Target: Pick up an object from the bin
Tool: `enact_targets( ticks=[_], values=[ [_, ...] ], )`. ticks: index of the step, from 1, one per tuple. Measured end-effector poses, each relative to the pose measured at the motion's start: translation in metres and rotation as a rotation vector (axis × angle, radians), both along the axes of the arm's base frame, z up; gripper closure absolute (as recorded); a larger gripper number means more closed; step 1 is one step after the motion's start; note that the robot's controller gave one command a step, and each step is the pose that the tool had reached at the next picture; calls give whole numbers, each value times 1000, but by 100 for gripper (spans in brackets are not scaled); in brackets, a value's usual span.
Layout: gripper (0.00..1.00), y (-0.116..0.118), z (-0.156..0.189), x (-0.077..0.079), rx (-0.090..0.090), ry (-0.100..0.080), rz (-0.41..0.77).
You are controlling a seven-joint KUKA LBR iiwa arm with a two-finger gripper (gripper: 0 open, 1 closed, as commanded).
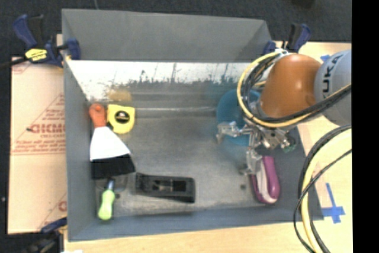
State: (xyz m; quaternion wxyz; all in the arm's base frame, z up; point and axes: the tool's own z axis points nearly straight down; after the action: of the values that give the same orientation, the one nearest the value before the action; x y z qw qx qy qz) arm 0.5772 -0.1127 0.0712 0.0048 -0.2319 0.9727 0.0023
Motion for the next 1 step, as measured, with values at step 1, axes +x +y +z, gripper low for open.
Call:
enact_targets(
  ticks=[1],
  values=[
    [0, -10, 30, 45, 21, -3, 313]
  ],
)
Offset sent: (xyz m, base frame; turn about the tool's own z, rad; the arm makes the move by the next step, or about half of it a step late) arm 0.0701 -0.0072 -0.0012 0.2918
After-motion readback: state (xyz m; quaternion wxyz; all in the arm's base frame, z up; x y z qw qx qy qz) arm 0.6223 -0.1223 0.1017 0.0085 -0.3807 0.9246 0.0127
